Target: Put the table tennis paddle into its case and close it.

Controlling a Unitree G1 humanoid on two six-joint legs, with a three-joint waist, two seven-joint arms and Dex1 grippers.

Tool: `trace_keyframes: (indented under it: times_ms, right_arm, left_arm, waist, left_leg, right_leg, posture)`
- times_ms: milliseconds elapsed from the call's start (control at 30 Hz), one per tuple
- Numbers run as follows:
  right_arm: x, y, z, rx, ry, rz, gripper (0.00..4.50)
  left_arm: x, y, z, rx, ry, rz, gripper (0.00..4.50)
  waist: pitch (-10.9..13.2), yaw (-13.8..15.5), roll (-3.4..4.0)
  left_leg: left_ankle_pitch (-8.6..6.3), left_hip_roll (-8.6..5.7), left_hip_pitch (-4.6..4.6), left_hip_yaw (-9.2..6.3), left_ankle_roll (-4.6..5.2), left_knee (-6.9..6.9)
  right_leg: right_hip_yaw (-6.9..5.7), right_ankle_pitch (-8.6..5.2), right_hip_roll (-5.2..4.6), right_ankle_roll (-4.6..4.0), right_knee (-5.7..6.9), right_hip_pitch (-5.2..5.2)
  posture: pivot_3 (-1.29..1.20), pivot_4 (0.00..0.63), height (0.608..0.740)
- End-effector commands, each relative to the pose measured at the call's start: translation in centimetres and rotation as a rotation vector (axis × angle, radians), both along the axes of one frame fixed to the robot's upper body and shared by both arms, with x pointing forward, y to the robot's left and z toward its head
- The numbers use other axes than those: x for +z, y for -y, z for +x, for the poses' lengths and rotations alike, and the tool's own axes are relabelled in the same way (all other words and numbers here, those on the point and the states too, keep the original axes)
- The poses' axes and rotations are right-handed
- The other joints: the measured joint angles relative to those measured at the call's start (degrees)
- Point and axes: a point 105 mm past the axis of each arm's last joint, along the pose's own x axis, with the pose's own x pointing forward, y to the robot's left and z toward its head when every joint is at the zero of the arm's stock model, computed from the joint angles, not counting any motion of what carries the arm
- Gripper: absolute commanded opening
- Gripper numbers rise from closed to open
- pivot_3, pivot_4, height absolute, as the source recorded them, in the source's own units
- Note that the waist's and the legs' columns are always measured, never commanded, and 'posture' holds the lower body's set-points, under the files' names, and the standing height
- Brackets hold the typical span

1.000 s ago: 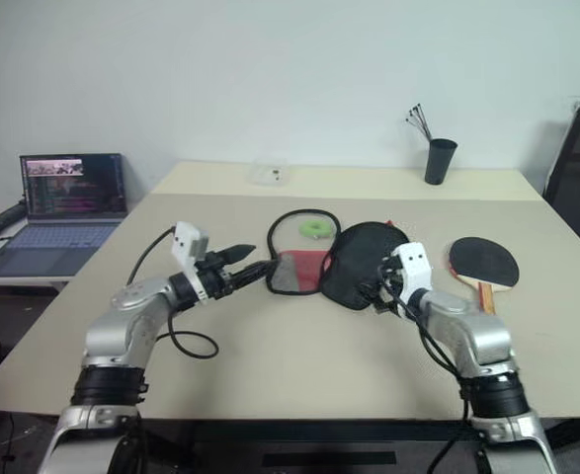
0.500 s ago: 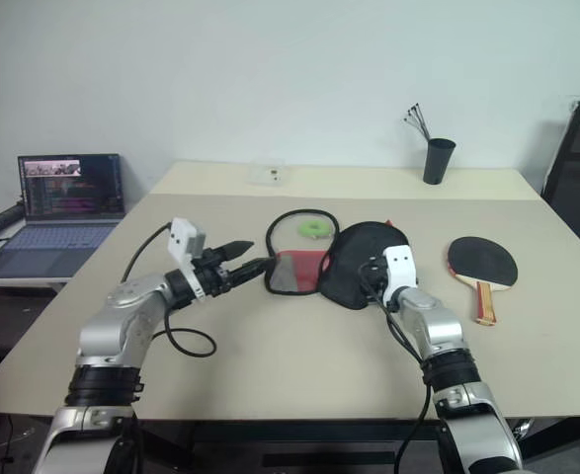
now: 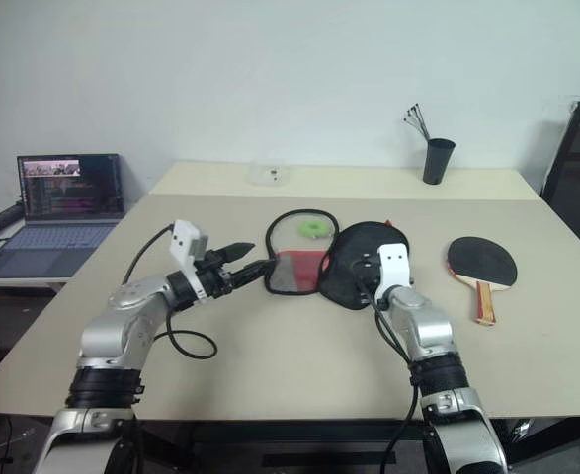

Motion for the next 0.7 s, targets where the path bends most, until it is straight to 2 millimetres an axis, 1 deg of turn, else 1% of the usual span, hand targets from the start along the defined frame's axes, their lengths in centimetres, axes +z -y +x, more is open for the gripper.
trace_keyframes:
  times_ms: [33,233,300,433,500,700]
  right_arm:
    - [1.2,0.1,-0.3,-0.020,0.032,-0.011,4.50]
    - [0.2,-0.3,-0.9,-0.021,-0.028,0.009,4.50]
    - [-0.2,-0.4,-0.8,-0.027,-0.054,0.057,4.50]
    - [-0.2,-1.5,-0.8,0.024,-0.066,0.105,4.50]
    - [-0.2,-2.0,-0.7,0.043,-0.066,0.105,4.50]
    - [-0.1,-2.8,-0.2,0.067,-0.056,0.094,4.50]
  left_arm:
    - [1.6,0.3,-0.4,-0.016,0.063,0.002,3.68]
    - [1.5,0.8,-0.8,-0.049,0.059,-0.007,3.68]
    - [1.6,1.1,-1.2,-0.086,0.051,-0.019,3.68]
    - [1.7,1.3,-1.9,-0.142,0.034,-0.027,3.68]
    - [1.7,1.4,-2.7,-0.200,0.018,-0.014,3.68]
    - [1.7,0.4,-4.2,-0.315,-0.020,0.071,3.68]
  waist:
    - [0.00,0.00,0.00]
    - [0.00,-0.02,0.00]
    - [0.00,-0.03,0.00]
    - [0.00,-0.12,0.00]
    - [0.00,-0.22,0.00]
    - [0.00,-1.47,0.00]
  left_leg:
    - [0.00,0.00,0.00,0.00,0.00,0.00]
    - [0.00,0.01,0.00,0.00,0.00,0.00]
    - [0.00,0.00,0.00,0.00,0.00,0.00]
    - [0.00,0.01,0.00,0.01,0.00,0.00]
    - [0.00,0.01,0.01,0.00,0.00,0.00]
    - [0.01,0.04,0.04,0.01,0.01,-0.01]
  right_leg:
    - [0.00,0.00,0.00,0.00,0.00,0.00]
    - [0.00,0.00,0.00,0.00,0.00,-0.01]
    - [0.00,0.00,0.00,0.00,0.00,-0.01]
    - [-0.01,-0.01,0.00,0.00,0.00,0.00]
    - [-0.01,-0.01,0.01,0.00,0.01,0.00]
    - [-0.01,-0.01,0.05,0.00,0.02,0.00]
  posture:
    - [0.00,0.150,0.740]
    - [0.00,0.150,0.740]
    - [0.00,0.150,0.740]
    - [0.00,0.150,0.740]
    - [0.00,0.150,0.740]
    - [0.00,0.150,0.740]
